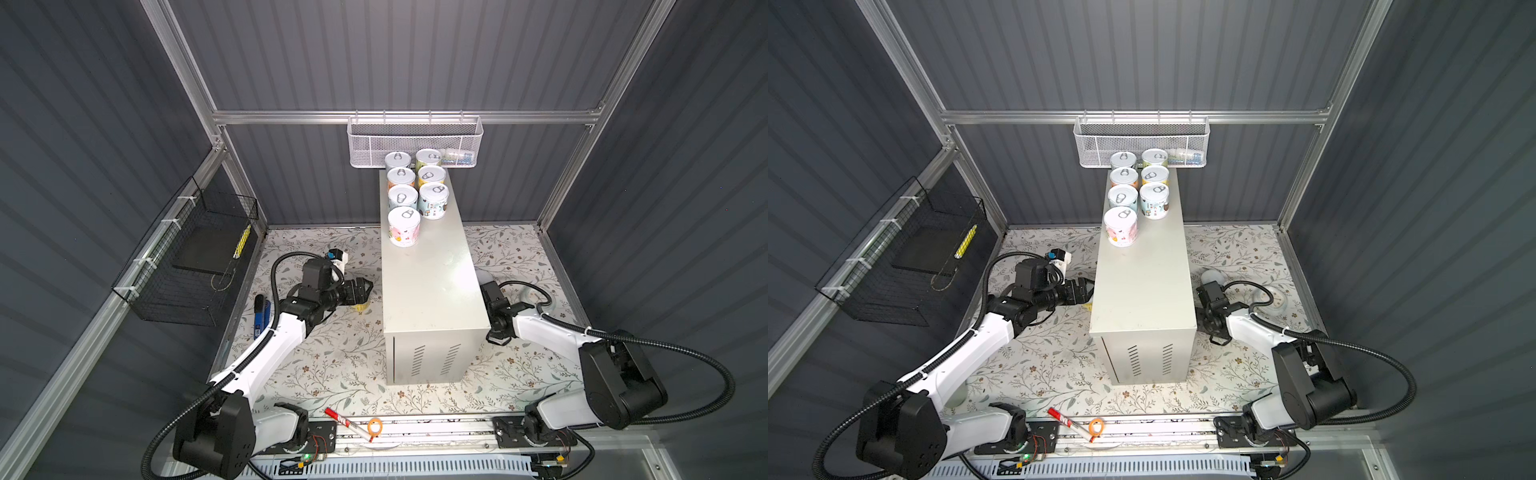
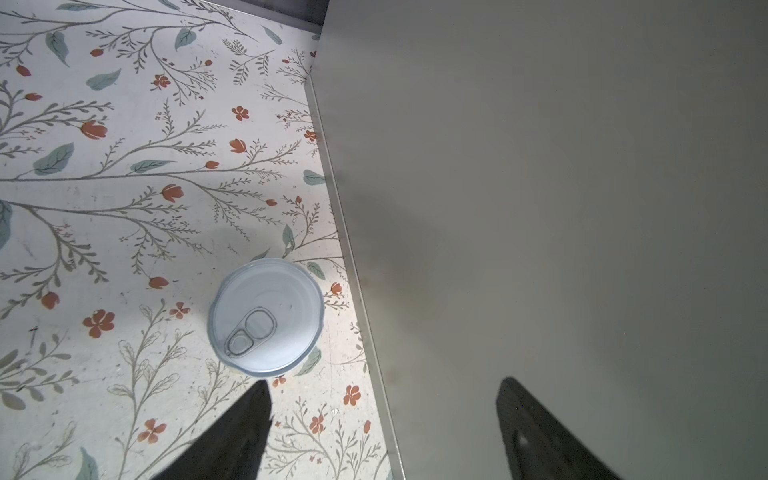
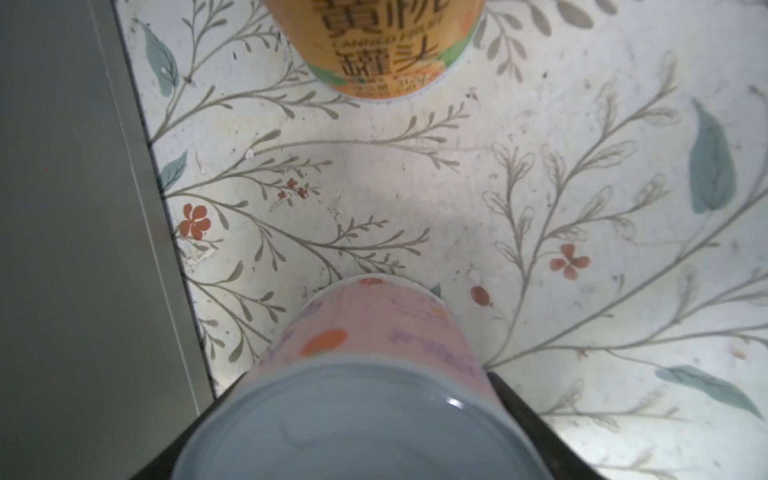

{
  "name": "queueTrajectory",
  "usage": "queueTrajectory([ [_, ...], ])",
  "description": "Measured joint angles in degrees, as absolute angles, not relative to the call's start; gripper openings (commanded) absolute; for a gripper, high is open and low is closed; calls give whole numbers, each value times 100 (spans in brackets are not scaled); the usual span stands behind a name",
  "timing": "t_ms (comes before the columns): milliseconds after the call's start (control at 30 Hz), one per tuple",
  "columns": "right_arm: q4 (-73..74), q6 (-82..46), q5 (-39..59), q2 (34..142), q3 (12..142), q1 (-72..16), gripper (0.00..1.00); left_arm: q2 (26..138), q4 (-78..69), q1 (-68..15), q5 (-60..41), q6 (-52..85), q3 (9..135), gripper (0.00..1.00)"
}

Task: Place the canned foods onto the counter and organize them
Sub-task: 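Lift the pink-labelled can off the table with the right gripper, then carry the pink-labelled can with the right gripper over the cabinet top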

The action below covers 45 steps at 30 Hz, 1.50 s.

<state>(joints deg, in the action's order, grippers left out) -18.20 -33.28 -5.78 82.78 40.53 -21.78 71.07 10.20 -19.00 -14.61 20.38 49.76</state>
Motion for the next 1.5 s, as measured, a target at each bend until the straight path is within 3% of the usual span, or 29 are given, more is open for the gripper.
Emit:
queueTrajectory([
  [67,-1900,-3291,-596,8211,4053,-2187,0,7107,1020,-1900,-1461,2016,4976,86],
  [400,-3653,-2679,-622,6930,4733,-2206,0,7105,1070,-1900,-1457,1927,4976,86],
  [733,-5944,-1865,-534,6318,7612,-2174,0,7074,1219,-1900,-1441,1861,4976,86],
  [1200,-7894,-1050,-252,7463,11308,-2248,0,7063,1282,-1900,-1444,1844,4978,85],
  [1500,-8460,-760,-327,8952,13797,-3107,0,7063,1328,-1900,-1446,1817,5024,84],
])
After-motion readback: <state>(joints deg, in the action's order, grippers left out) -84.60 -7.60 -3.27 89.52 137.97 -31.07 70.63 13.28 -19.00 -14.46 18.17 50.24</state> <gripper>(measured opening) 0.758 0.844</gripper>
